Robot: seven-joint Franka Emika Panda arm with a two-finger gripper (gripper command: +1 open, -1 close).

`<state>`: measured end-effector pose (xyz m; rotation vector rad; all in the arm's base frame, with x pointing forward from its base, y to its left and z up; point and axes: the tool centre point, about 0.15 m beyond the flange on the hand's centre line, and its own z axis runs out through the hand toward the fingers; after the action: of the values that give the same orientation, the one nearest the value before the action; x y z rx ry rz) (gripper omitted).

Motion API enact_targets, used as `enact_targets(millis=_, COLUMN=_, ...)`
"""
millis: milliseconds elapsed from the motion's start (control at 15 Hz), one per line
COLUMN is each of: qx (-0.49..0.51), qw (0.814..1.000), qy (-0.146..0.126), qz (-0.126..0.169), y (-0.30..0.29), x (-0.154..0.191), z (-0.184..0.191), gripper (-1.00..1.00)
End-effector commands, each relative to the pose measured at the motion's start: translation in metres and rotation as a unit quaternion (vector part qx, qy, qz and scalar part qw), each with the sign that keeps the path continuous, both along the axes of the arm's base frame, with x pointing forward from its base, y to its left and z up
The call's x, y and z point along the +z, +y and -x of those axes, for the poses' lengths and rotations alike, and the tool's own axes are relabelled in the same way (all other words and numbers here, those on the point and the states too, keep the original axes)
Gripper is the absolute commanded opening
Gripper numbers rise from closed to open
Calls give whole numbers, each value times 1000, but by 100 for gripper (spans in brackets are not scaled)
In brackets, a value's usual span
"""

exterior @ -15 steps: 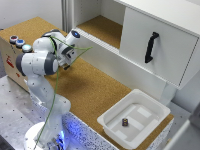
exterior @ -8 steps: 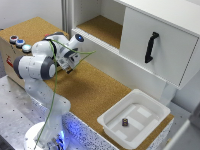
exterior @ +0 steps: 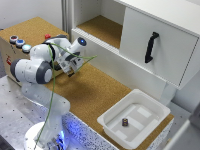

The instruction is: Grasp the handle of the drawer, then open it

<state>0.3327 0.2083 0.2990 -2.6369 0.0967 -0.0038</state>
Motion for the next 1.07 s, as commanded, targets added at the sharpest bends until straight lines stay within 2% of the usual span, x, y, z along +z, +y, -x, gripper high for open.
enact_targets(millis=0, qx=-15, qw=1000, qy=-13, qz=-13, y=-42, x=-29, z=3, gripper=-100)
enact_targets(millis=733, qx=-19, qw=1000, qy=-9, qz=7, y=-78, x=-24, z=-7, gripper=-100)
enact_targets(millis=800, qx=-16, qw=1000, qy=-15, qz=13, y=-78, x=-20, z=-7, gripper=100)
enact_targets(millis=1000, qx=-10, qw=999, qy=-23, qz=21, y=-79, x=-10, z=-3, gripper=100)
